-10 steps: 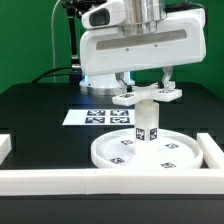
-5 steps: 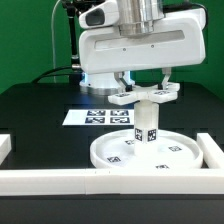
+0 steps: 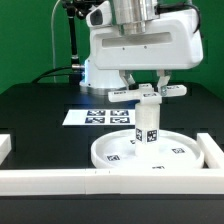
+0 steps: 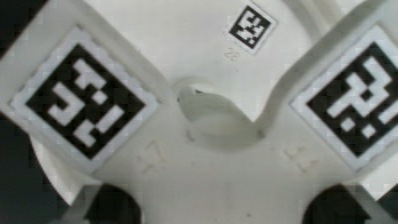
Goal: Assemble round table
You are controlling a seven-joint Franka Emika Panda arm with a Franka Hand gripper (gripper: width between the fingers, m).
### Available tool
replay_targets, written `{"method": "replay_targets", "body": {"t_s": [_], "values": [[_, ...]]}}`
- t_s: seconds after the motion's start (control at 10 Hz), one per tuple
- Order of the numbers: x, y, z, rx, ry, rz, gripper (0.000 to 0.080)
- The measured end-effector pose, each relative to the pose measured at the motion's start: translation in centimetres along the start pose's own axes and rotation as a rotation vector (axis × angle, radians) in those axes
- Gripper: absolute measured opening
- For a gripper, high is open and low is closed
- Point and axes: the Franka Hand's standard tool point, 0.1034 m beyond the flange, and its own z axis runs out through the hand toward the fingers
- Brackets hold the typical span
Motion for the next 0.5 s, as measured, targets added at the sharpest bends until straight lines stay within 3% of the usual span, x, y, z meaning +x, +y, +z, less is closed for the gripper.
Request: {"method": "replay_targets", "body": {"t_s": [0.1, 0.5], "values": [[0.12, -0.06, -0.01, 0.013, -0.009, 0.127, 0.0446], [0.18, -0.33, -0.03, 0.014, -0.01, 0.43, 0.0446]]}}
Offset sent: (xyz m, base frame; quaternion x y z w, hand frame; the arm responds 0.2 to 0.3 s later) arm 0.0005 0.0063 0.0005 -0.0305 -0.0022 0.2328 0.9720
